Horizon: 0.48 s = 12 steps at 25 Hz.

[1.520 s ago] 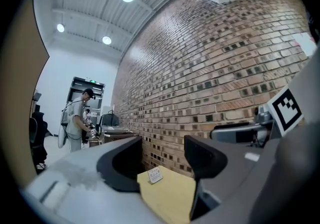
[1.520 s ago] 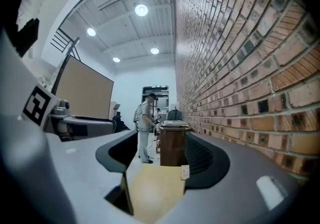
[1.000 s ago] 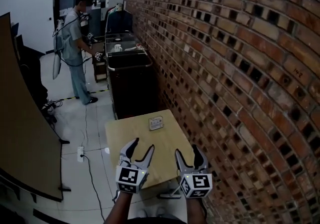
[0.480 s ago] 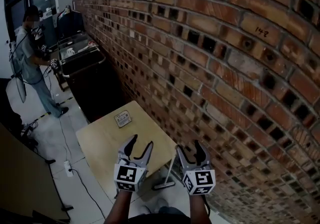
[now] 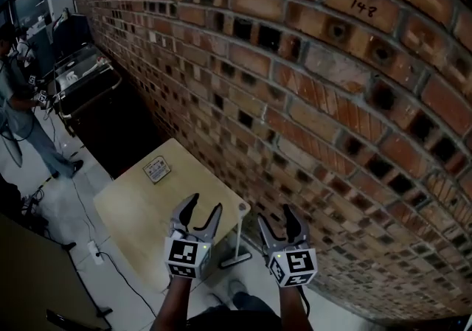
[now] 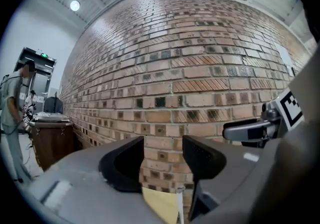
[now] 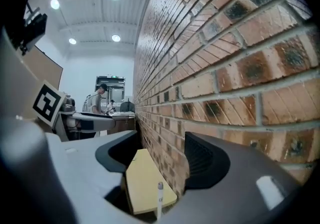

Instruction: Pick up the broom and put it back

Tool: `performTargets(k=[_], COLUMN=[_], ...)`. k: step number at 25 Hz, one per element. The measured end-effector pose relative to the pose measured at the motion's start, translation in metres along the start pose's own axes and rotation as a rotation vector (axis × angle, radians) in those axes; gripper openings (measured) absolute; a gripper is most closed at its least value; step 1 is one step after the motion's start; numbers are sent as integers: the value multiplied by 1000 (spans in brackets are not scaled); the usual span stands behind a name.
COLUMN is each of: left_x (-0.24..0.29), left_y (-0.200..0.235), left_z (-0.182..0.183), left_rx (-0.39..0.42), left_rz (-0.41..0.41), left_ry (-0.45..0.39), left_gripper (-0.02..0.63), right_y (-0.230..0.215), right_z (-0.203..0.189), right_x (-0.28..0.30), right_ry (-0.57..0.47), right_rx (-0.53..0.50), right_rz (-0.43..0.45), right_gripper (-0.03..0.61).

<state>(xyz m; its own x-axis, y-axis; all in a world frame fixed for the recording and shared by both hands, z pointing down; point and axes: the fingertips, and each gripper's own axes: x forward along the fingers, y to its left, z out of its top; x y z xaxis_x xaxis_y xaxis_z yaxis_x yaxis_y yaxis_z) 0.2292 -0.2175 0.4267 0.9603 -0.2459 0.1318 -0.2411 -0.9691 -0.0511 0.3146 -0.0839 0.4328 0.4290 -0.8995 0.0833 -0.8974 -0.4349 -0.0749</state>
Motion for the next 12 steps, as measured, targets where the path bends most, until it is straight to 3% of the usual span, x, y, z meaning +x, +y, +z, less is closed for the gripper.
performTargets(k=[12], left_x=[39], left_y=[-27], left_z=[-74], left_rx=[-41], left_rz=[-85], left_ry=[138], left_gripper=[241], right_y=[-27], right_z=[-106], right_x=[-5], right_ry=[199], right_rx=[76], right_rz=[-33], right_gripper=[301])
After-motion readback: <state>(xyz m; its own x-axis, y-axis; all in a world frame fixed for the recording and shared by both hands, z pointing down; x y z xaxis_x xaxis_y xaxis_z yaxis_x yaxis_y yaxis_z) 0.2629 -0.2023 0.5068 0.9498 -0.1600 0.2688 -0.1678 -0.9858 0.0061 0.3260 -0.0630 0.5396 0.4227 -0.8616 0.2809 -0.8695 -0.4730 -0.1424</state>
